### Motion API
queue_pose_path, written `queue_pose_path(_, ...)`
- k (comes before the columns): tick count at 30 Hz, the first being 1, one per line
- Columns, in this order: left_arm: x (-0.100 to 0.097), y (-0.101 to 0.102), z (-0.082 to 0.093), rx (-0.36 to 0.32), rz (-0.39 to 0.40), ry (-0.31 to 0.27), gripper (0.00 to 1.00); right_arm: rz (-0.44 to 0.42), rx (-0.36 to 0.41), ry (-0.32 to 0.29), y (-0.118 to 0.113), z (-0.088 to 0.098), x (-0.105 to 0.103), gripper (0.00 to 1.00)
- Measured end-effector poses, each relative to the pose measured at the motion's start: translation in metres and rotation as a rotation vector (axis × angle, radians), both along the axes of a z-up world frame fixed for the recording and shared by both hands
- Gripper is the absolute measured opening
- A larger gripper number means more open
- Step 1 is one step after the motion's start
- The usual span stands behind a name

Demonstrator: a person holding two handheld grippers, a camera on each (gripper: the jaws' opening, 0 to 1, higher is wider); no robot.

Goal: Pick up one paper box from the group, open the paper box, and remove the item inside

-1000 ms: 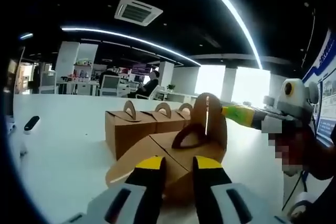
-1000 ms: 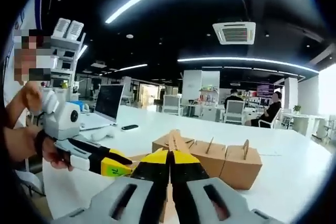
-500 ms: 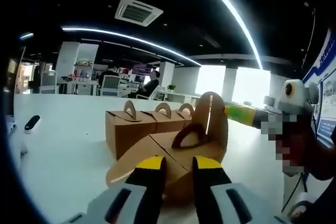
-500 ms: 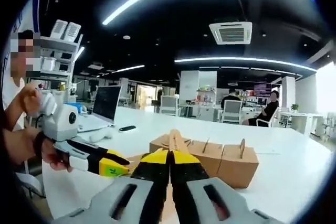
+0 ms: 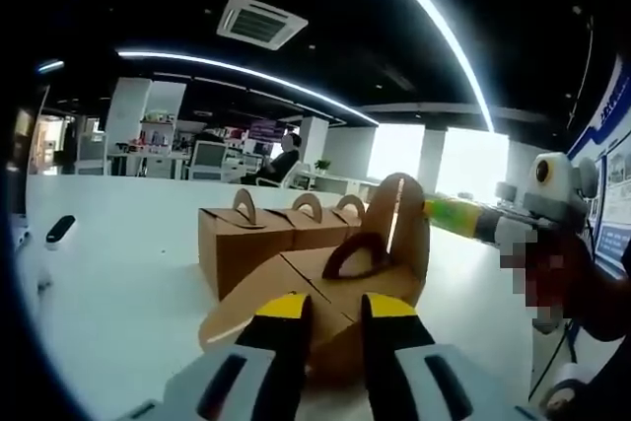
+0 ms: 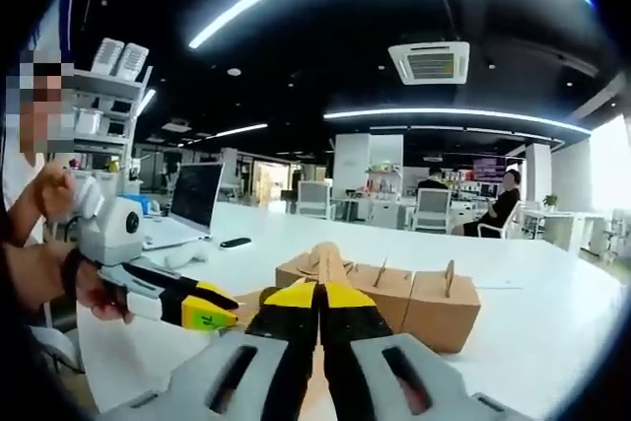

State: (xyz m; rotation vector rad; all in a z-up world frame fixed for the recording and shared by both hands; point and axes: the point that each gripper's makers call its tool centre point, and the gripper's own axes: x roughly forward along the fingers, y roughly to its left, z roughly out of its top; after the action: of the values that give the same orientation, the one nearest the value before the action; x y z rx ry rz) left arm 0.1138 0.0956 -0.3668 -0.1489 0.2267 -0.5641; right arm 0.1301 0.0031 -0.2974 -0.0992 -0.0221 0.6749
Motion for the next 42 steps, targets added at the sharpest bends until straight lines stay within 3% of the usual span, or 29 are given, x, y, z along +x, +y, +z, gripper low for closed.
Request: queue_pose_path(42, 0.000, 0.001, 0.000, 0.000, 0.013, -0.006, 0.22, -0.026, -0.010, -0.007, -0.014, -0.002, 0.004, 0.02)
